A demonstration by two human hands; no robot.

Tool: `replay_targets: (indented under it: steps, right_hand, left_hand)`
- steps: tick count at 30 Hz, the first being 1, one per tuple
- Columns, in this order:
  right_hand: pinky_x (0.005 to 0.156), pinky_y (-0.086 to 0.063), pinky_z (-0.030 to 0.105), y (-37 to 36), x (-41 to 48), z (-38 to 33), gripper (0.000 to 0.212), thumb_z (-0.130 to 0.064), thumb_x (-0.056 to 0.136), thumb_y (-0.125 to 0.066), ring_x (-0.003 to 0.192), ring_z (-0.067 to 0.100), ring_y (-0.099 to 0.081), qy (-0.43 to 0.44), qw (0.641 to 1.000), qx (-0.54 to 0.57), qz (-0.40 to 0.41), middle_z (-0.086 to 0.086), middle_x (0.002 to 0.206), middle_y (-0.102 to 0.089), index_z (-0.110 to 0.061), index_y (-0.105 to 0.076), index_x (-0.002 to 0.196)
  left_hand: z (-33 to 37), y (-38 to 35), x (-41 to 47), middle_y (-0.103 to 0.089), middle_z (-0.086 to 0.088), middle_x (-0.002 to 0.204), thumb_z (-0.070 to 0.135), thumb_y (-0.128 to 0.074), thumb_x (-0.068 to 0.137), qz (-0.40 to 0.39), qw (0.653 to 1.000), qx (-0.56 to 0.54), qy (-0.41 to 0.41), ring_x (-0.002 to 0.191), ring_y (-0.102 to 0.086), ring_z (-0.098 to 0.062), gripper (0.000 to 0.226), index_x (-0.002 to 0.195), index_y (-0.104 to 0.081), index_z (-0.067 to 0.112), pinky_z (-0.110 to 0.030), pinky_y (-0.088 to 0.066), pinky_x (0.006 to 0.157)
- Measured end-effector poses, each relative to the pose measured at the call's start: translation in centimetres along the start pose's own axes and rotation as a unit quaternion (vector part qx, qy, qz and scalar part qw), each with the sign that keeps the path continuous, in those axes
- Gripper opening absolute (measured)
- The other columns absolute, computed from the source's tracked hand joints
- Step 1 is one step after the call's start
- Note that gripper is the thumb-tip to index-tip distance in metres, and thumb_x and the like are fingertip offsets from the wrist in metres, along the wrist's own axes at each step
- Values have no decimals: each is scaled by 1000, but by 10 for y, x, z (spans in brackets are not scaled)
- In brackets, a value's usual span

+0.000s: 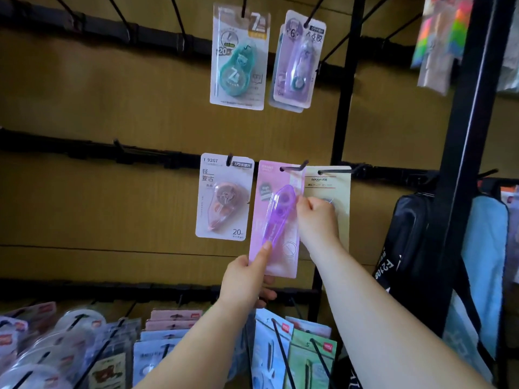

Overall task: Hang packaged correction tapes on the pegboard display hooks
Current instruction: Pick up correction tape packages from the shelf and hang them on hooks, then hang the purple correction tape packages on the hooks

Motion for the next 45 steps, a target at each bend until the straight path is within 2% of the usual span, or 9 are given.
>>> replay_targets:
  steps: [6,9,12,14,21,33,37,42,45]
  right_hand:
    - [54,-21,31,-9,10,6,41,-14,95,-36,57,22,-35,1,998,-56,-5,1,57,-34,-10,-35,54]
    - [53,-37,28,-12,-4,19,31,-11,93,-34,60,25,-49,-28,996,-66,-55,8,65,-47,-10,-41,63]
    - [79,-54,44,-8,-31,34,18,-12,93,-34,87,33,-63,-62,995,-35,-72,15,91,-63,-16,-47,81]
    - [83,-53,44,1,-54,39,20,-11,92,-36,83,27,-64,-68,995,-8,-67,8,86,-65,-20,-48,79]
    - [48,-47,16,5,-151,39,31,-4,93,-35,50,13,-54,-113,971,63,-199,3,64,-59,-20,-50,73]
    - [31,-37,15,-152,-307,120,31,2,94,-32,24,5,-47,-281,834,19,-474,2,40,-54,-11,-47,71]
    - [30,-37,14,-207,-355,159,31,-1,95,-32,24,2,-45,-336,788,-10,-517,8,56,-52,-14,-45,69]
    - [32,-40,14,-254,-398,203,27,1,93,-36,31,1,-50,-410,754,-37,-512,6,67,-52,-14,-48,73]
    - [75,-51,29,-277,-416,217,20,1,92,-38,84,17,-61,-392,748,-48,-534,7,90,-58,-9,-55,98]
  left_hand:
    - [-9,0,18,-58,-7,69,46,-46,88,-15,999,-20,23,44,-58,-15,33,78,-49,15,-27,-48,50]
    - [-25,6,7,-61,-8,71,38,-46,91,-9,999,-19,35,38,-57,-12,27,79,-50,15,-21,-44,42]
    - [-40,22,-20,-62,-6,70,24,-48,92,38,998,-43,25,36,-55,-10,20,77,-55,13,-21,-41,40]
    - [-47,37,-46,-61,-6,63,17,-48,92,57,997,-52,20,34,-54,-9,18,79,-57,9,-20,-41,39]
    - [-105,103,-137,-57,-3,35,0,-53,86,118,991,-56,36,26,-47,-8,24,63,-59,5,-15,-40,33]
    - [-290,199,-194,-44,5,24,-8,-47,87,239,932,14,272,22,-41,0,41,50,-49,10,-8,-30,28]
    - [-347,220,-196,-60,-6,61,1,-51,84,319,884,47,337,64,-56,-15,33,54,-56,16,-18,-38,51]
    - [-400,259,-205,-66,-19,103,18,-58,78,352,837,66,414,102,-62,-34,21,96,-63,9,-37,-50,89]
    - [-416,281,-200,-49,-17,132,20,-57,82,362,813,122,439,124,-45,-32,47,128,-49,10,-33,-36,101]
Point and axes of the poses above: each hand's wrist, its own x-axis towards the middle knuckle, its own y-axis out of the back of the hand, z = x × y, the point moved 3 cm from there along x, towards the middle knuckle
